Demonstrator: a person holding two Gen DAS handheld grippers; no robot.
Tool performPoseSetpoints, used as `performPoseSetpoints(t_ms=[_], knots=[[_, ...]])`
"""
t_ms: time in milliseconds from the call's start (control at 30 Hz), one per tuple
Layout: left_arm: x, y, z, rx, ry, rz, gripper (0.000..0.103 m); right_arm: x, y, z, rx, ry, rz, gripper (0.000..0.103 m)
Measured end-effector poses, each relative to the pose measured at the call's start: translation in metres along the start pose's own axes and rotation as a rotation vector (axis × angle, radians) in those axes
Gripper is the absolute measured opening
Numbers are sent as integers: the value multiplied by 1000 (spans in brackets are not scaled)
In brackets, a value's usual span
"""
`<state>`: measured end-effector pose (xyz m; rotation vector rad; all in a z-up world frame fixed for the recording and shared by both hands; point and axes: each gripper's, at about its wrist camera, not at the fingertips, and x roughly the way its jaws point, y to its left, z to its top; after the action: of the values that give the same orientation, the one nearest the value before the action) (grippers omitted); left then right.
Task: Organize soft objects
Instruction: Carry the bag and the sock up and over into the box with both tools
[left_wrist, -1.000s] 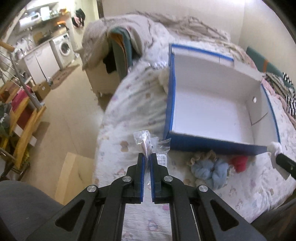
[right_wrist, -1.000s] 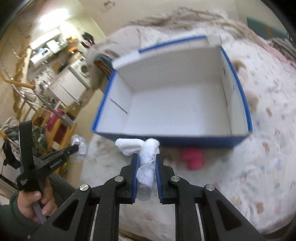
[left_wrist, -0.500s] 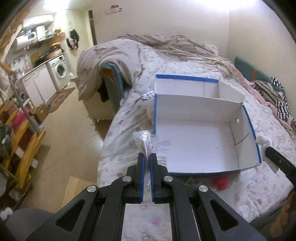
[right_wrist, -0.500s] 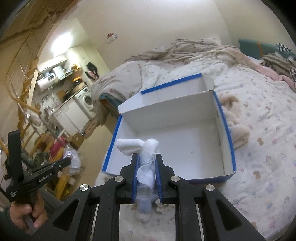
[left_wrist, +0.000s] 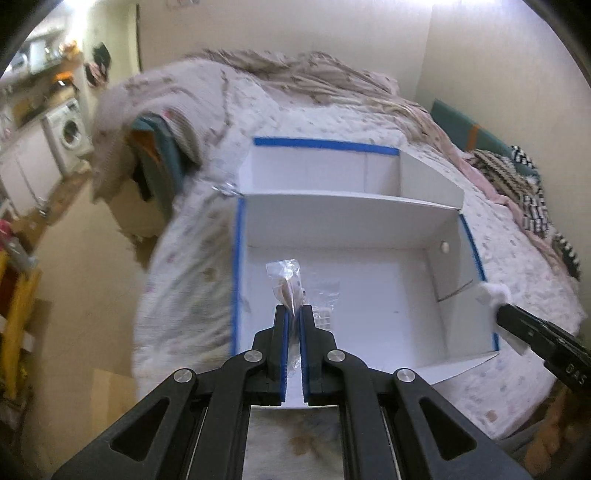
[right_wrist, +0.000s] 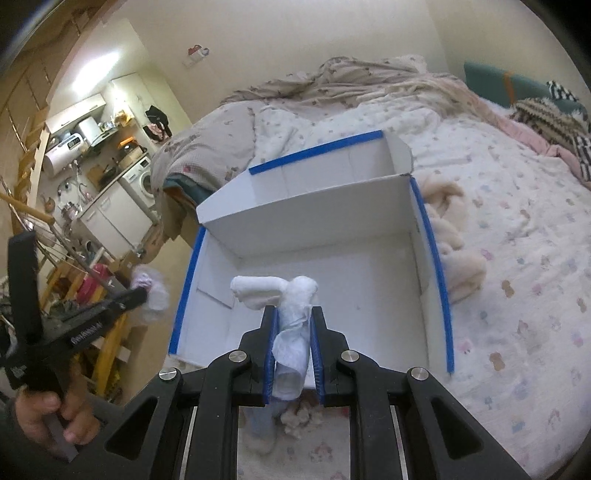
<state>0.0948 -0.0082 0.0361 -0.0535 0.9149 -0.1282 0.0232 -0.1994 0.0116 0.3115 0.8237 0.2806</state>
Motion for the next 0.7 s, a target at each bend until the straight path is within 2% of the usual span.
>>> performPoseSetpoints(t_ms=[67,100,367,500,700], knots=[[12,0,5,-18,30,-48,5,9,-2,10,-5,5,-3,19],[20,0,9,-27,39,-43,5,13,-3,15,-8,6,-4,19],[68,-8,16,-12,99,67,5,64,-15,40,-5,73,-28,19],[87,-14,7,52,96,104,5,91,-24,34,22,138,-55,19],[96,-19,0,107,93,141,6,122,-32,21,26,247,-107,19]])
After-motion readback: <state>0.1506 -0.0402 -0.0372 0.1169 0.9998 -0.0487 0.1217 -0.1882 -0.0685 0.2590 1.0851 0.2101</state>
